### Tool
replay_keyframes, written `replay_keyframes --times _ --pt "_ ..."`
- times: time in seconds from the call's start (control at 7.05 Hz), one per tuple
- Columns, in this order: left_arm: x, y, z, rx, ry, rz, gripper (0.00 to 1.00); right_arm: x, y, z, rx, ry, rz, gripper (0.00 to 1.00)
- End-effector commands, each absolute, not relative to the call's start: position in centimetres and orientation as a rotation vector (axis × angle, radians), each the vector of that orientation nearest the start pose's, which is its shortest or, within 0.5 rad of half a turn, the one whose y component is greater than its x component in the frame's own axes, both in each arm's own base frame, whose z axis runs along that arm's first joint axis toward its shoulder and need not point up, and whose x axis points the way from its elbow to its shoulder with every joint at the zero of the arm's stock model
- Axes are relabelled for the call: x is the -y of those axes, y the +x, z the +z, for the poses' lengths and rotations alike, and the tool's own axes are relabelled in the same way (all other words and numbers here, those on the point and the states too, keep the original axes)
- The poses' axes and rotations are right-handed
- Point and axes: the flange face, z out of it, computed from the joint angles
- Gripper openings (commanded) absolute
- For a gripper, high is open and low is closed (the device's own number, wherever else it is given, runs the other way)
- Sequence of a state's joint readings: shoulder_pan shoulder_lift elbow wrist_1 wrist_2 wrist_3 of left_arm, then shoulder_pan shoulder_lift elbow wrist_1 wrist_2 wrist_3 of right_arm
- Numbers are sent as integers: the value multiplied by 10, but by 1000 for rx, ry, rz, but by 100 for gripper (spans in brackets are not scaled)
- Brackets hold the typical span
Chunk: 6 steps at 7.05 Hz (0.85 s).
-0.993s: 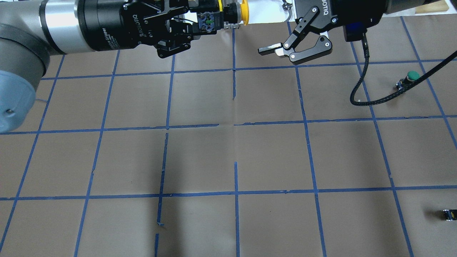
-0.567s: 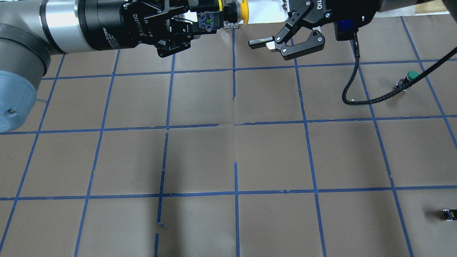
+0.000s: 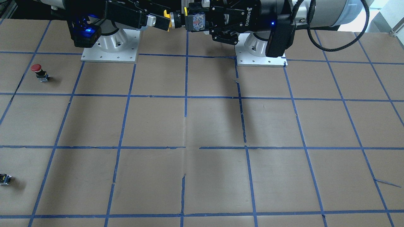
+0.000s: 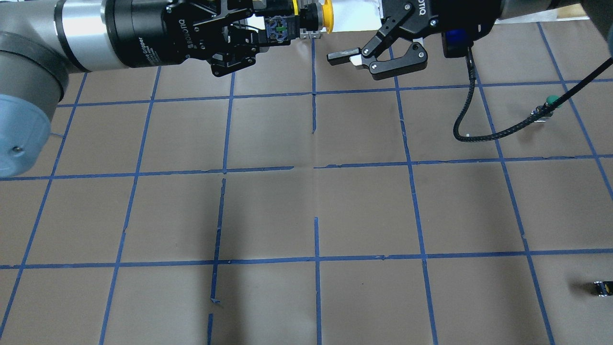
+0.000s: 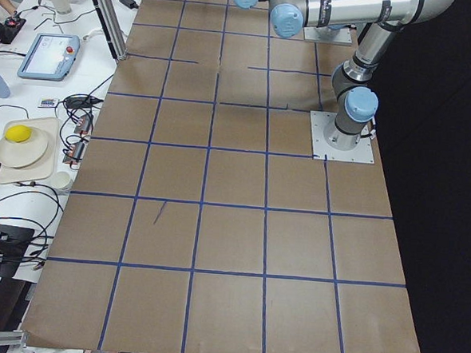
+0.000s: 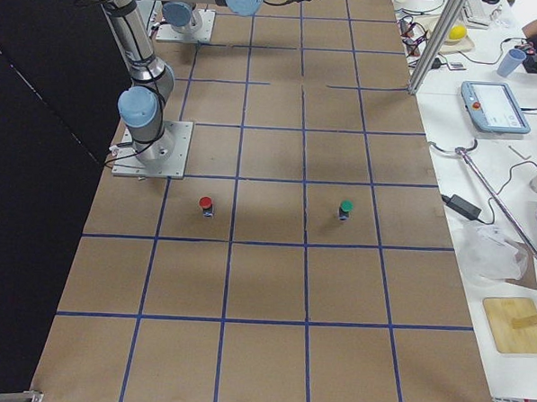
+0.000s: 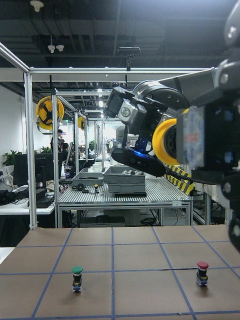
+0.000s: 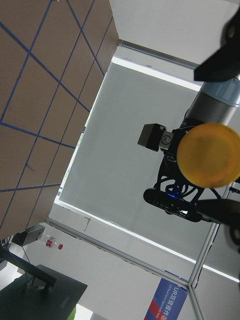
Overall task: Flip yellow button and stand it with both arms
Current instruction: 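Close the right gripper on the yellow cap held by the left gripper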
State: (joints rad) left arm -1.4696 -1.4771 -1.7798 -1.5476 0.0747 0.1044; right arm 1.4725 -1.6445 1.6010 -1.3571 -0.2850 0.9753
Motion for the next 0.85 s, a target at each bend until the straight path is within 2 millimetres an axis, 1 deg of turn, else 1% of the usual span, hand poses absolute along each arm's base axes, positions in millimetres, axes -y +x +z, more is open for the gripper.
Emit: replay_keyframes --times 0.0,0.14,0.28,0.43,0.57,0.71 --pt "470 -186 524 1645 67 82 5 474 183 559 -1583 1085 759 47" --pt "470 -186 524 1646 67 82 5 474 183 559 -1583 1085 759 33" --pt "469 -186 525 1648 65 83 5 474 183 560 -1584 1084 758 26" --pt "469 -186 524 1650 65 83 5 474 183 560 -1583 1084 758 24" --pt "469 -186 524 1650 65 83 12 474 183 560 -1583 1085 757 24" --pt "469 -185 525 1649 78 74 99 474 183 560 -1583 1086 757 22"
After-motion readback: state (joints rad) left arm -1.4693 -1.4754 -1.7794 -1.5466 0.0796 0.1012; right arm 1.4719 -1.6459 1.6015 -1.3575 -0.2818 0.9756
